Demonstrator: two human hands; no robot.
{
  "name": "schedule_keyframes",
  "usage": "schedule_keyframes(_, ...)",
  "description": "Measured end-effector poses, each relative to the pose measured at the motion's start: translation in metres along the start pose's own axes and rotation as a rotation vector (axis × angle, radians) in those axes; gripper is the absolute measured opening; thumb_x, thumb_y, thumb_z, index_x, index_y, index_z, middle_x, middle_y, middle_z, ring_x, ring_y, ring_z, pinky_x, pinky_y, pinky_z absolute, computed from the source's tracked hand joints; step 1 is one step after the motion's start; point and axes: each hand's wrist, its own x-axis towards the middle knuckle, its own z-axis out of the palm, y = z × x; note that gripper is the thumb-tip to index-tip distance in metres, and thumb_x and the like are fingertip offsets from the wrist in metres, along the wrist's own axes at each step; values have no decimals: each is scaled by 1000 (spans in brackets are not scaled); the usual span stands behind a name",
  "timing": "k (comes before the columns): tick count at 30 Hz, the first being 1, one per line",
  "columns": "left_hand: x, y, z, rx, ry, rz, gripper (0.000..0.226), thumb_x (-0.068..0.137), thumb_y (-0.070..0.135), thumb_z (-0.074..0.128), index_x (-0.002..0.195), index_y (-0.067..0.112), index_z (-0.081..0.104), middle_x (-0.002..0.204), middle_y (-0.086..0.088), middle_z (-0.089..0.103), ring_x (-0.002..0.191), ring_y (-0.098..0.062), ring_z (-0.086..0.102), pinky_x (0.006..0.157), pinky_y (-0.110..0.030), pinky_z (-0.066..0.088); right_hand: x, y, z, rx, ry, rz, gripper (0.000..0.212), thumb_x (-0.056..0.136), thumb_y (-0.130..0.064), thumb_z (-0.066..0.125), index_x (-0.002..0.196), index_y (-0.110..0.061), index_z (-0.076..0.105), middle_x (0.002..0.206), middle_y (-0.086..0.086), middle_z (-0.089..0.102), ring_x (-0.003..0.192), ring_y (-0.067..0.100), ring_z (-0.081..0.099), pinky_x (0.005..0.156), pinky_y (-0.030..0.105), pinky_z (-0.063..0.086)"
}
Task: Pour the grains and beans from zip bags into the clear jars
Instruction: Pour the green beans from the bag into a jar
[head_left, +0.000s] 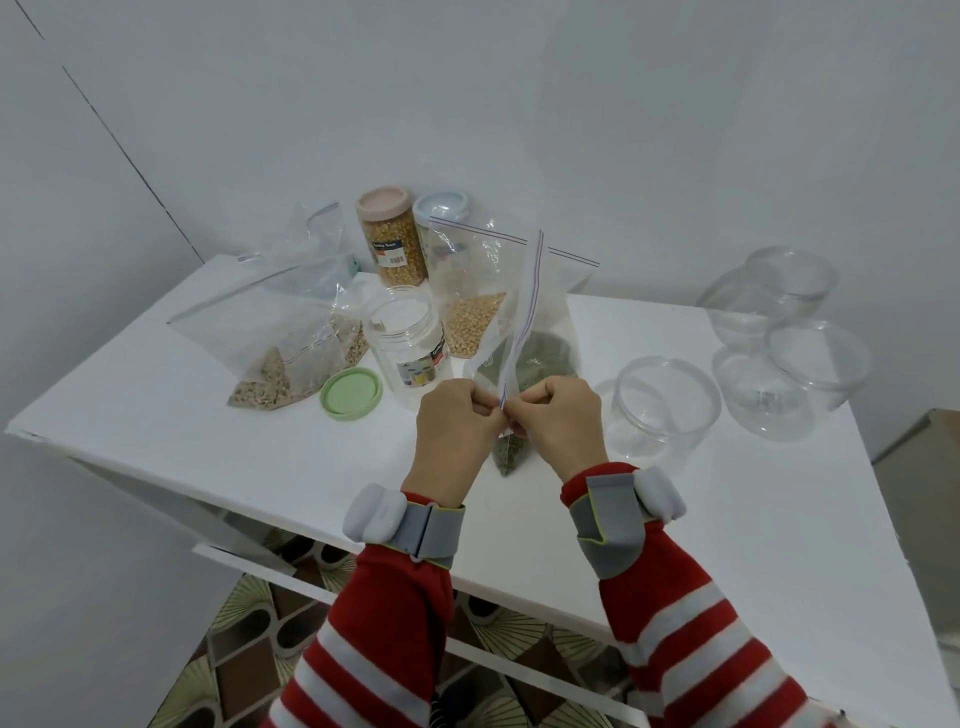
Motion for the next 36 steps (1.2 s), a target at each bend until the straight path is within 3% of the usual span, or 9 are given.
schedule_keyframes(9, -2, 3, 7, 34, 44, 11, 12, 78, 12, 69, 67, 17, 66, 63, 4, 69, 67, -13, 69, 72, -37, 58, 3, 2, -3, -45, 38, -26, 16, 72, -6, 72, 57, 0, 68, 59, 13, 67, 64, 27, 66, 68, 39, 57)
schedule_keyframes(13, 6, 0, 3, 21, 6, -19, 5, 80, 17, 68, 80, 12, 67, 72, 0, 70, 71, -16, 69, 75, -42, 58, 4, 6, -2, 29, -5, -3, 18, 81, -20, 73, 68, -8, 71, 66, 3, 70, 70, 19, 68, 73, 37, 58)
schedule_keyframes(18, 25, 32, -8, -21, -31, -50, 39, 95, 43, 52, 115, 10, 56, 96, 5, 58, 99, -18, 58, 84, -31, 45, -4, 18, -1, 120, 23, 115, 34, 99, -45, 49, 83, -16, 57, 78, -8, 56, 73, 7, 52, 63, 21, 39)
schedule_keyframes(23, 76, 67, 8, 265, -118, 83, 54, 90, 58, 55, 103, 6, 56, 93, -1, 53, 92, -21, 55, 76, -30, 42, -3, 43, 6, 121, 61, 247, 30, 102, -27, 37, 76, -14, 43, 76, 0, 47, 73, 18, 46, 59, 27, 35)
schedule_keyframes(26, 106, 73, 11, 486, -124, 150, 36, 88, 34, 65, 71, 4, 53, 73, -13, 58, 89, -35, 65, 64, -34, 41, -1, 60, 14, 146, 35, 367, 27, 104, -30, 33, 94, -11, 48, 89, 5, 55, 83, 21, 52, 70, 30, 40)
schedule_keyframes(28, 119, 77, 9, 575, -130, 179, 26, 84, 17, 65, 65, 5, 52, 88, -24, 67, 92, -36, 66, 68, -37, 48, 3, 71, 19, 161, 14, 432, 28, 104, -33, 32, 103, -10, 47, 102, 11, 59, 91, 25, 55, 79, 33, 43)
schedule_keyframes(31, 129, 83, 0, 611, -156, 214, 27, 80, 10, 64, 58, 9, 48, 64, -11, 56, 89, -37, 66, 66, -34, 47, 15, 81, 23, 187, -2, 505, 34, 104, -37, 30, 113, -8, 46, 110, 14, 57, 103, 31, 57, 93, 42, 47)
schedule_keyframes(34, 138, 94, -16, 533, -188, 217, 37, 78, 9, 66, 50, 11, 42, 49, -1, 36, 66, -42, 56, 60, -39, 48, 29, 82, 27, 229, 20, 591, 56, 102, -45, 24, 131, -3, 44, 116, 14, 57, 114, 36, 57, 103, 50, 44)
schedule_keyframes(36, 145, 102, -30, 409, -192, 208, 34, 78, 8, 67, 49, 5, 49, 40, 0, 40, 43, -23, 47, 47, -25, 40, 39, 83, 32, 271, 39, 653, 63, 101, -50, 22, 138, -3, 41, 128, 18, 56, 117, 37, 55, 105, 51, 42)
